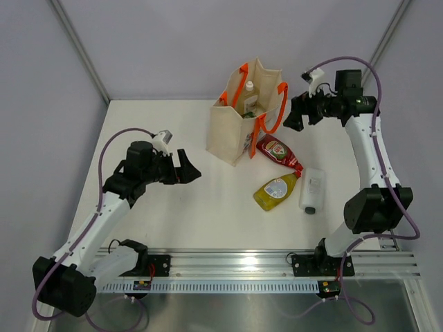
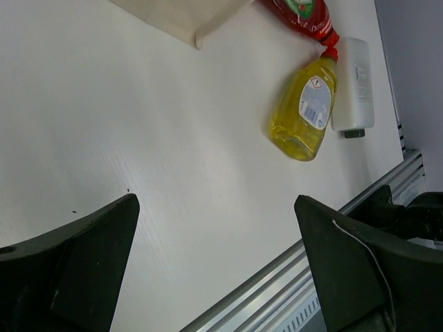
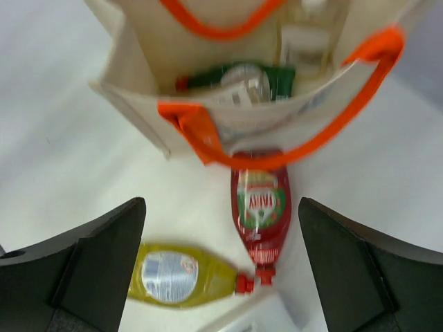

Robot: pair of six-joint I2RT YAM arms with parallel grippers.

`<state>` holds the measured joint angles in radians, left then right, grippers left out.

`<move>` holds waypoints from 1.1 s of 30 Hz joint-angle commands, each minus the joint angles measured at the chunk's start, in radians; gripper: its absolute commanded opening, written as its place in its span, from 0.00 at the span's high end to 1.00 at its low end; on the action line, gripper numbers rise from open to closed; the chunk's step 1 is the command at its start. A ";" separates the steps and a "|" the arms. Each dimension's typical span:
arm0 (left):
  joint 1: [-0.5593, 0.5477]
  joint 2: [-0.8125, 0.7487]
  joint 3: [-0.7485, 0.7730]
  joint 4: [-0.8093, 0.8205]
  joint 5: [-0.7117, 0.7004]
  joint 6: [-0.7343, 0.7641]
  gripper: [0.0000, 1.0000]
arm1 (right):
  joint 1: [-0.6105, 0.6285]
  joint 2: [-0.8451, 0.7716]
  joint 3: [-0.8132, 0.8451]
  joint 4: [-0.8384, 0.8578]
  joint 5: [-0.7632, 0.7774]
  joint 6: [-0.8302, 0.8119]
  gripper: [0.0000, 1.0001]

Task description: Place the personal care products into the canvas bag

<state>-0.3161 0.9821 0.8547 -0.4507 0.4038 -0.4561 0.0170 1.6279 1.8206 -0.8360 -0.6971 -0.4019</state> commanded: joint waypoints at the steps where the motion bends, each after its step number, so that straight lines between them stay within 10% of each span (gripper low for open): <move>1: -0.017 -0.011 -0.066 0.114 -0.007 -0.009 0.01 | 0.006 0.044 -0.182 -0.143 0.147 -0.149 0.00; 15: -0.026 0.009 -0.097 0.158 -0.006 -0.041 0.01 | 0.144 0.335 -0.187 0.035 0.569 -0.230 0.00; 33: -0.029 -0.062 -0.154 0.168 -0.031 -0.101 0.01 | 0.221 0.635 0.083 -0.081 0.577 -0.212 0.03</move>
<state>-0.3397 0.9077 0.6579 -0.3386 0.3866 -0.5587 0.1982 2.2047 1.8320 -0.8993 -0.1898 -0.5953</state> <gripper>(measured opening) 0.984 0.990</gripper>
